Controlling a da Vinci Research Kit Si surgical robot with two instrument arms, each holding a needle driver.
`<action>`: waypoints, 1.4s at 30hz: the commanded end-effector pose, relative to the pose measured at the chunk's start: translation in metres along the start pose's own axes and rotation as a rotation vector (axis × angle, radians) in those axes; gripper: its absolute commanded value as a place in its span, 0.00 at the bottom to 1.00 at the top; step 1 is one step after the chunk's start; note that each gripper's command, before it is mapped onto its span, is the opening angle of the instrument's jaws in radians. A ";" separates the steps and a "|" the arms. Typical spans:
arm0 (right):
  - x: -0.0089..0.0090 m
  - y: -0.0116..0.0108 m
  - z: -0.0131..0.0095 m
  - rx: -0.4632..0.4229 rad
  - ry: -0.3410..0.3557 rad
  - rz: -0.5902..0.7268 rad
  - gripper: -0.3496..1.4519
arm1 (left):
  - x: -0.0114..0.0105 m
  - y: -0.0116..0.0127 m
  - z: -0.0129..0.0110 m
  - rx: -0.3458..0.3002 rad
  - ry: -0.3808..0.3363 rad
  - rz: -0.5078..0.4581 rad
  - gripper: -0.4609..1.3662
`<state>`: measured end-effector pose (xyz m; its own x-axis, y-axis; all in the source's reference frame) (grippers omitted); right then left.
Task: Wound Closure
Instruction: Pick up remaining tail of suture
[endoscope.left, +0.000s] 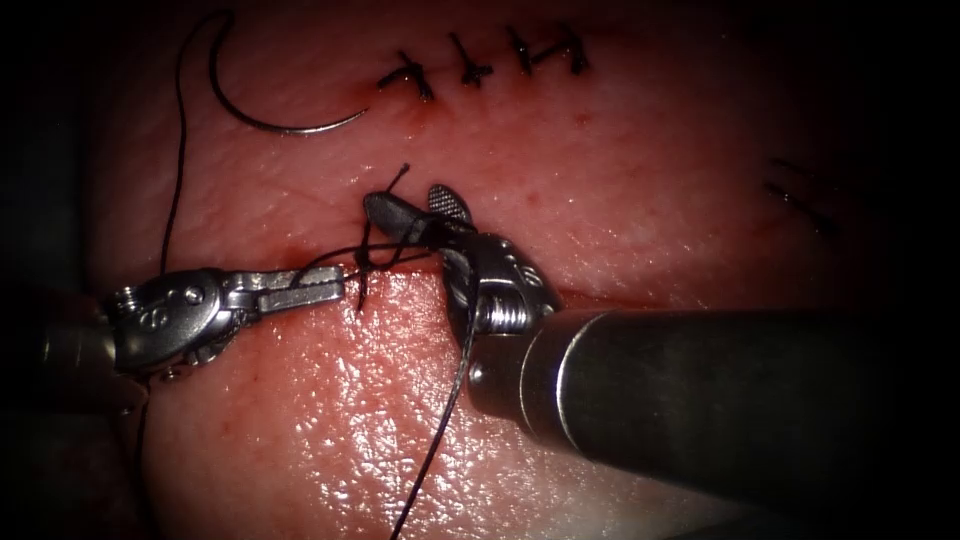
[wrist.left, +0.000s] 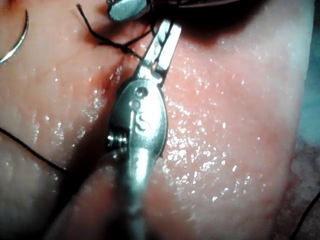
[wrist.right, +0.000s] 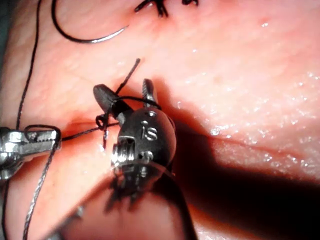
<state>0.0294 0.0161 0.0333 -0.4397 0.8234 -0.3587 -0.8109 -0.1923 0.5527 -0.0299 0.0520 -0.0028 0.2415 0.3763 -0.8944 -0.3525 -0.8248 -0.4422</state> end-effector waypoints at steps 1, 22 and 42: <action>-0.0001 0.0000 0.0001 -0.002 -0.003 0.006 0.81 | -0.0001 -0.0001 0.0000 -0.001 -0.008 0.000 0.06; -0.0012 0.0009 0.0042 -0.042 -0.034 0.038 0.78 | -0.0006 0.0003 0.0000 -0.038 -0.028 0.039 0.06; -0.0012 0.0004 0.0063 -0.038 -0.030 0.043 0.65 | -0.0006 0.0003 0.0000 -0.046 -0.032 0.036 0.06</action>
<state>0.0321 0.0184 0.0388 -0.4635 0.8292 -0.3125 -0.8055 -0.2472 0.5386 -0.0302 0.0516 -0.0024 0.2006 0.3586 -0.9117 -0.3214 -0.8550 -0.4070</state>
